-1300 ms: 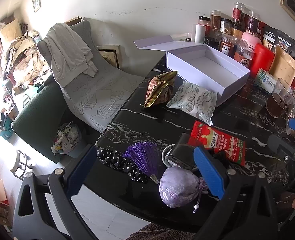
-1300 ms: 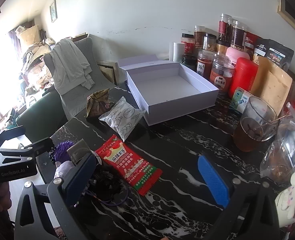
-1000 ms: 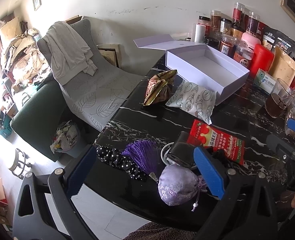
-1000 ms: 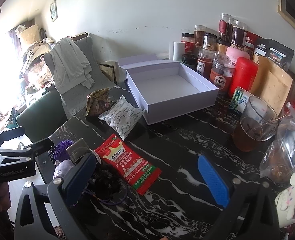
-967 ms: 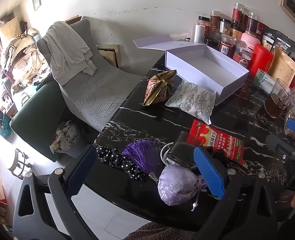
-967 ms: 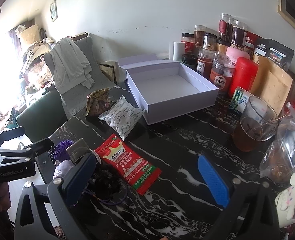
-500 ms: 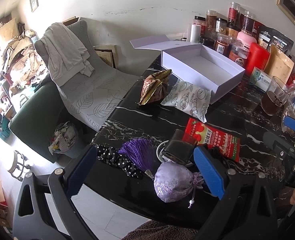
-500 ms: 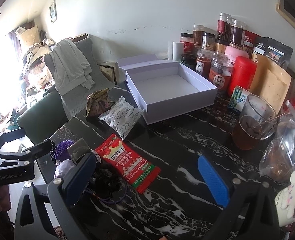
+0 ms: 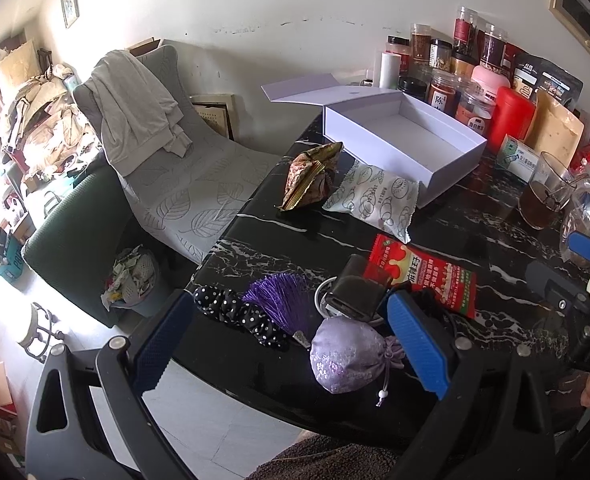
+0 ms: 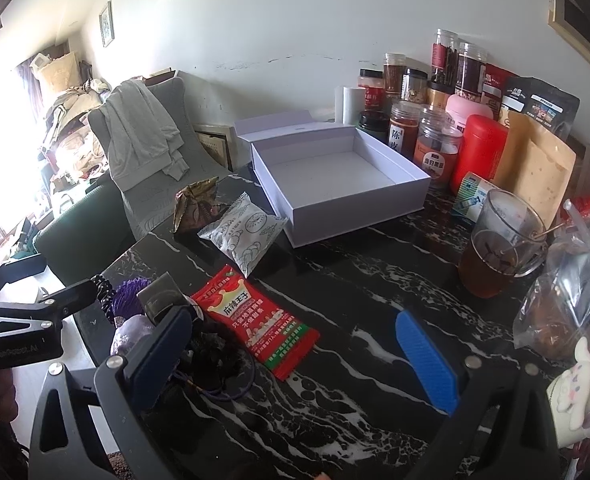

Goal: Organize objects
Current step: 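Move both grippers toward the lavender sachet and black bow hair tie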

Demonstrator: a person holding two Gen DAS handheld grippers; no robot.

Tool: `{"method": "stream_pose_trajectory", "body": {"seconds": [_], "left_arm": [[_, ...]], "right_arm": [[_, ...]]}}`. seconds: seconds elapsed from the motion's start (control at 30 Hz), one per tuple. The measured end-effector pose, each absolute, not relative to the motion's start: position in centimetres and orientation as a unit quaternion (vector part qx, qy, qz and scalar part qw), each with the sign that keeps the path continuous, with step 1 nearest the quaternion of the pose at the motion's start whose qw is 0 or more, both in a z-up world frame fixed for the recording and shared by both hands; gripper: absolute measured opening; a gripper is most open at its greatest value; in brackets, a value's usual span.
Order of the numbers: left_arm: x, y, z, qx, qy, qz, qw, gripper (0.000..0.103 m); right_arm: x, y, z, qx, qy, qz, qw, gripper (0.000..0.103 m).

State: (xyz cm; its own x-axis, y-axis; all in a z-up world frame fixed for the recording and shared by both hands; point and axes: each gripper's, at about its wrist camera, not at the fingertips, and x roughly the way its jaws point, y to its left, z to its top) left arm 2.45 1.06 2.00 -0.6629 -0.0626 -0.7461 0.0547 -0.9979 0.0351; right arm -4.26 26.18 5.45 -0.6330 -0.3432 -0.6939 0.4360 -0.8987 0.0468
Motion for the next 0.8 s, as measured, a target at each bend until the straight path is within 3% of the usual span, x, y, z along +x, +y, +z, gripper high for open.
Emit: {"method": "stream_pose_trajectory", "body": {"seconds": [0.8], "left_arm": [[6.2,2.2,2.8,0.4,-0.003,-0.916,0.033,0.098]], "right_arm": [[-1.5,28.0,5.8,0.357,0.062,-0.908,0.209,0.102]]}}
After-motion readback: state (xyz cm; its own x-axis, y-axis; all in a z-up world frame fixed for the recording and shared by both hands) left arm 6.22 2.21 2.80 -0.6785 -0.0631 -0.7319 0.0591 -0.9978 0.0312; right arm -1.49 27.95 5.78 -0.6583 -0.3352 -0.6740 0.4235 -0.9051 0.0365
